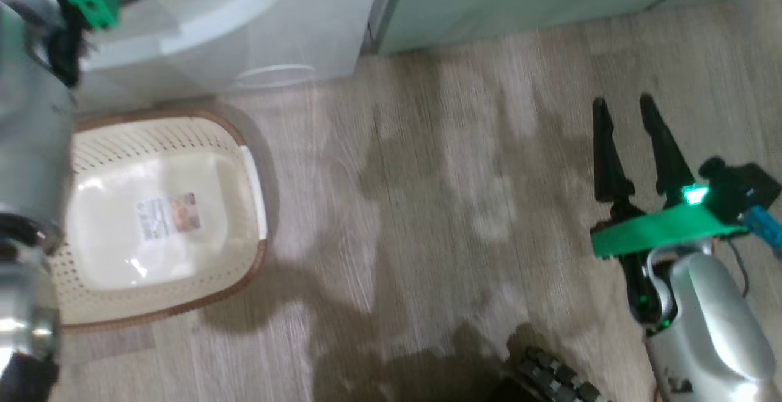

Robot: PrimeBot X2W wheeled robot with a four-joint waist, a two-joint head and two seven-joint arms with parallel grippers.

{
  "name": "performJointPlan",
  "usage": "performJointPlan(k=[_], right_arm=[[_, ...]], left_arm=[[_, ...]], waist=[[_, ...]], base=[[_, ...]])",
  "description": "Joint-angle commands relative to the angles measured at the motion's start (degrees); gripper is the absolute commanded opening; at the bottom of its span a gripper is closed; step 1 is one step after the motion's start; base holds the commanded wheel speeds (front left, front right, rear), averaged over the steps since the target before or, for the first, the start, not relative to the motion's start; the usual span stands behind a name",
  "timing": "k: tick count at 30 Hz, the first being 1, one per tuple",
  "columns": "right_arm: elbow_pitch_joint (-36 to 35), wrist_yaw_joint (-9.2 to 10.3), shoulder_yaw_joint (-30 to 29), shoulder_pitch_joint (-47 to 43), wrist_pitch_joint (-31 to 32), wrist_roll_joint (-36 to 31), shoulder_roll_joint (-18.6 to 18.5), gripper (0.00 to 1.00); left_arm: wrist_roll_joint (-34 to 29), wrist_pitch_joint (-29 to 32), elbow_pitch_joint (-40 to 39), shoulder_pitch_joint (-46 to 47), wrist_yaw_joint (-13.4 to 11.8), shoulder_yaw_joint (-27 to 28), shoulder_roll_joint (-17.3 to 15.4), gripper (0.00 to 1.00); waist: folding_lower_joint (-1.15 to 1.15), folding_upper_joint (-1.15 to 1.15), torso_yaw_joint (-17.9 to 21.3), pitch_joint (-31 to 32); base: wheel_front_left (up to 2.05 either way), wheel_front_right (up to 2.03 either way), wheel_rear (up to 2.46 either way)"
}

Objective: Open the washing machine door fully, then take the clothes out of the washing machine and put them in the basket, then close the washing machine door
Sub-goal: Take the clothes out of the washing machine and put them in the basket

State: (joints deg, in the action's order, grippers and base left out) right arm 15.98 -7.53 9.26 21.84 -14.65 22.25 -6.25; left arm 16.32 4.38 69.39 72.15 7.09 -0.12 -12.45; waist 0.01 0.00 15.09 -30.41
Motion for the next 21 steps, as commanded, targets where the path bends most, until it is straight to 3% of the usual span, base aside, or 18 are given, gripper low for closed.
performJointPlan(k=[1, 9, 21], right_arm=[[-0.97, 0.04, 0.67, -2.51, -0.35, -0.06, -1.06, 1.0], [0.42, 0.04, 0.86, -6.93, -0.35, 0.31, -2.31, 1.0], [1.62, 0.04, 1.13, -11.97, -0.35, 0.75, -3.14, 1.0]], left_arm=[[0.34, -1.65, -1.47, -1.3, 0.16, -0.29, -1.26, 0.0], [1.62, -8.35, -2.15, -12.7, 0.37, -4.49, 3.57, 0.0], [6.34, -10.49, -5.72, -31.23, 0.39, -12.83, 6.87, 0.0]], waist=[[-0.01, 0.0, -1.76, 3.91], [-0.01, 0.0, -5.21, 13.04], [-0.01, 0.0, -9.54, 21.76]], base=[[0.0, 0.0, 0.0], [0.0, 0.0, 0.0], [0.0, 0.0, 0.0]])
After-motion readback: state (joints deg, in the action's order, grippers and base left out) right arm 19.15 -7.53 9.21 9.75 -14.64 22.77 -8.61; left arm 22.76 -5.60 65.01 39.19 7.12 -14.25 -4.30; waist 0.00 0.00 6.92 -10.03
